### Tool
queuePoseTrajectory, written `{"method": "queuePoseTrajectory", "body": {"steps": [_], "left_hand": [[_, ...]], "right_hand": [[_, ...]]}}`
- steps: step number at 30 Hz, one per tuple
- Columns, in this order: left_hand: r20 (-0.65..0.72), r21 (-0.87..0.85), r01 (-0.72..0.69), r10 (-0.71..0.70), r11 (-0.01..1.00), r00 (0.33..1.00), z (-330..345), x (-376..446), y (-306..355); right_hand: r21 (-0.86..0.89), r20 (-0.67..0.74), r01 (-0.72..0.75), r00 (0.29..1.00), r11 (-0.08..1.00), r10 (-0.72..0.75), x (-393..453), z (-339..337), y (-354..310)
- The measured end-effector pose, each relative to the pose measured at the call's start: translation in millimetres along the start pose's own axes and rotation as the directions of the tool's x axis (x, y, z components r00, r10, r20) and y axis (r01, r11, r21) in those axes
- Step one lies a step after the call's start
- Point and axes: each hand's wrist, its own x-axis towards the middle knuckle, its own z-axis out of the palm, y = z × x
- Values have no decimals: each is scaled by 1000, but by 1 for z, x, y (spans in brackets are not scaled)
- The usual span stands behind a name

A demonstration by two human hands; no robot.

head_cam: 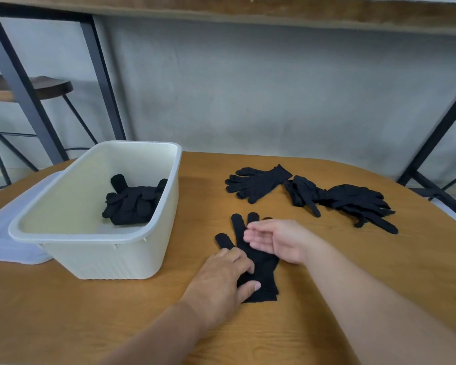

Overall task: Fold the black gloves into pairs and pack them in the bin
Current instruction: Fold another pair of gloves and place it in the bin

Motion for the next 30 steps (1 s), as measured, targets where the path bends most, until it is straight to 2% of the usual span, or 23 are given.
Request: {"method": "queuePoseTrajectory", "body": {"steps": [2, 4, 5, 8, 9, 11, 13, 14, 17, 20, 23, 25, 27, 28, 30], "left_hand": [[-1, -5, 4, -4, 1000, 1000, -1, -2, 0], [17, -9, 6, -6, 1000, 1000, -3, -4, 0], [33, -11, 5, -4, 1000, 999, -4, -5, 0], [82, -5, 2, -2, 1000, 997, -9, -7, 1], [91, -2, 1, -1, 1000, 996, -10, -8, 2], [108, 0, 2, -2, 1000, 994, -12, -8, 3], [127, 17, -2, 0, 1000, 992, -16, -9, 5], [140, 25, -1, -3, 1000, 990, -18, -10, 5], [146, 30, 14, -18, 999, 989, -23, -12, 7], [119, 97, -9, -3, 995, 993, -23, -14, 9], [97, 135, -10, -3, 991, 995, -20, -15, 11], [91, 122, -2, -9, 993, 996, -19, -16, 13], [106, 99, -1, -10, 995, 994, -19, -18, 14], [107, 95, -2, -8, 995, 994, -19, -18, 14], [77, 99, -15, 7, 995, 997, -18, -20, 16]], "right_hand": [[19, -170, 99, 981, 995, -95, 4, -8, -1], [-75, -305, 171, 934, 982, -186, 3, -14, -4], [-82, -294, 176, 936, 981, -193, 0, -15, -3], [-24, -83, 67, 994, 998, -68, -19, -9, 8], [-24, -58, 54, 997, 998, -55, -22, -8, 13], [-77, -156, 131, 977, 988, -142, -25, -6, 19], [-282, -277, 201, 919, 938, -281, -34, -4, 20], [-390, -258, 219, 906, 894, -334, -42, -2, 20], [-694, -2, 269, 926, 667, -376, -70, 2, 31], [-895, 220, 327, 916, 304, -336, -86, 0, 50], [-934, 326, 357, 850, -4, -414, -91, -3, 59], [-925, 375, 354, 806, -135, -459, -91, -2, 61], [-926, 374, 347, 787, -150, -490, -89, 0, 62], [-935, 342, 339, 791, -102, -508, -90, 1, 61], [-940, 233, 328, 823, 98, -518, -93, 2, 56]]}}
